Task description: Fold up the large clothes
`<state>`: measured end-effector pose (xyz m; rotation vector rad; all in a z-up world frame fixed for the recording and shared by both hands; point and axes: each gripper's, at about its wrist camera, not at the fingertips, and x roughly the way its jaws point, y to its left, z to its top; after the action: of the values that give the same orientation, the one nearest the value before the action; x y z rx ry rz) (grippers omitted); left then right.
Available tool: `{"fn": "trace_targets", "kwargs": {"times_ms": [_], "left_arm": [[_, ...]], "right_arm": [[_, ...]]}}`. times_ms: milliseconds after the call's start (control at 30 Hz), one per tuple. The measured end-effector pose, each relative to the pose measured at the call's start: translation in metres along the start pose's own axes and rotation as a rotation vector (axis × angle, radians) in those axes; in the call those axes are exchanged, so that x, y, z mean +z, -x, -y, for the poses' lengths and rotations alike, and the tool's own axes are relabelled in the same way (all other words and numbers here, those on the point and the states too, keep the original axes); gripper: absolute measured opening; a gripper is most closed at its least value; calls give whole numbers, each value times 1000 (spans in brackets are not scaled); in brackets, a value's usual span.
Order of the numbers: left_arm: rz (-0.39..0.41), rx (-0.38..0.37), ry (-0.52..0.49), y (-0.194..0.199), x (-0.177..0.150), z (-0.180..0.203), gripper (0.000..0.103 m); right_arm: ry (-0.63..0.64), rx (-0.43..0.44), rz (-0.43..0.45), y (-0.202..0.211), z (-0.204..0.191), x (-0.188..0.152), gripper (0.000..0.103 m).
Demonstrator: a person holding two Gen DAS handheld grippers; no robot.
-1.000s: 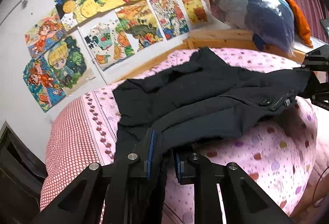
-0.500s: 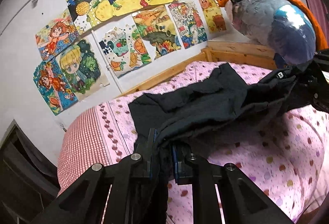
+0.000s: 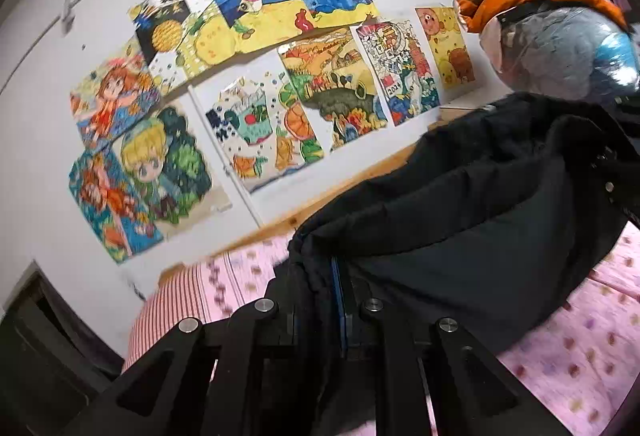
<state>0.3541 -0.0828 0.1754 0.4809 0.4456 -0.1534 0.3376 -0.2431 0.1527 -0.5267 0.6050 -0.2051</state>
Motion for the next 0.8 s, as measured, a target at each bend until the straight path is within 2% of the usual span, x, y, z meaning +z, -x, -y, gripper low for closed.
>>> {"fn": "trace_targets", "kwargs": {"times_ms": [100, 167, 333, 567, 800], "left_arm": [[13, -1, -12, -38, 11, 0, 12], [12, -15, 17, -60, 13, -4, 12], [-25, -24, 68, -110, 1, -9, 12], [-49, -21, 71, -140, -7, -2, 12], [-76, -28, 110, -171, -12, 3, 12]], "right_arm": [[18, 11, -35, -48, 2, 21, 10], [19, 28, -43, -75, 0, 31, 10], [-53, 105, 47, -113, -9, 31, 10], [-106, 215, 79, -154, -12, 14, 10], [-142, 262, 74, -186, -17, 6, 10]]}}
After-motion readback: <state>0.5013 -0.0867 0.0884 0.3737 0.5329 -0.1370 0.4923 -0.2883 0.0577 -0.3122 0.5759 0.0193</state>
